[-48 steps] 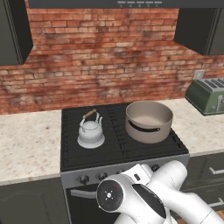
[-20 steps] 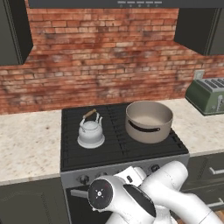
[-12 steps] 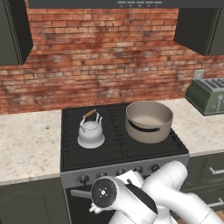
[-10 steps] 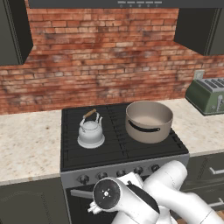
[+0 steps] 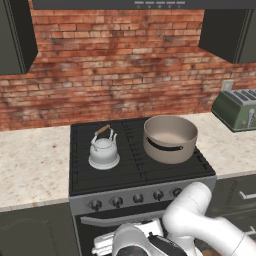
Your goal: Pick the kettle from the counter and place it on a stove burner. Then turn the burner on.
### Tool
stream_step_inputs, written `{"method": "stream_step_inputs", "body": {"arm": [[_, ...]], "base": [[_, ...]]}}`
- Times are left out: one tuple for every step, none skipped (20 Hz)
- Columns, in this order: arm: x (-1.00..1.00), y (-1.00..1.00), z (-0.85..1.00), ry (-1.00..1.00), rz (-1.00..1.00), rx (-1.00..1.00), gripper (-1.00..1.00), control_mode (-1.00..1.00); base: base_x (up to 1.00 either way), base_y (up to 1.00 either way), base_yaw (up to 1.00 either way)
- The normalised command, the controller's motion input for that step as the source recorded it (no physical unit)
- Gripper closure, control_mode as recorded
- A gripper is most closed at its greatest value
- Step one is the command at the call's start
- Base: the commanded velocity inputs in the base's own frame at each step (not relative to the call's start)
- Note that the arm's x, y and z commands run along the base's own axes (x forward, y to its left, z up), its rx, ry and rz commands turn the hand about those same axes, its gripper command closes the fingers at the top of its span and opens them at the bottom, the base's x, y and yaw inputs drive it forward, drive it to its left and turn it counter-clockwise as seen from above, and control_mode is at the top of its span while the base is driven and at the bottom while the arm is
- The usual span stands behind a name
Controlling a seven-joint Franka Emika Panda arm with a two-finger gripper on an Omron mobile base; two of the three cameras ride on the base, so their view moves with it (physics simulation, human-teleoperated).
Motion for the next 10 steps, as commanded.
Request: {"method": "stream_step_inputs", "body": {"arm": [[0.00,0.00,-0.27,-0.28,0.00,0.19,-1.00,-1.00],[0.00,0.00,-0.30,-0.27,0.00,0.18,-1.00,-1.00],[0.00,0.00,-0.42,-0.23,0.00,0.17,-1.00,-1.00],[0.05,0.00,-0.44,-0.21,0.00,0.20,-1.00,-1.00],[0.07,0.00,-0.50,-0.21,0.00,0.26,-1.00,-1.00],[0.11,0.00,-0.48,-0.21,0.00,0.28,-1.00,-1.00],[0.10,0.00,-0.41,-0.21,0.00,0.29,-1.00,-1.00],[0.07,0.00,-0.35,-0.23,0.00,0.29,-1.00,-1.00],[0.01,0.00,-0.28,-0.24,0.00,0.27,-1.00,-1.00],[0.00,-0.01,-0.15,-0.19,0.00,0.13,-1.00,-1.00]], "base": [[0.00,0.00,0.00],[0.00,0.00,0.00],[0.00,0.00,0.00],[0.00,0.00,0.00],[0.00,0.00,0.00],[0.00,0.00,0.00],[0.00,0.00,0.00],[0.00,0.00,0.00],[0.00,0.00,0.00],[0.00,0.00,0.00]]}}
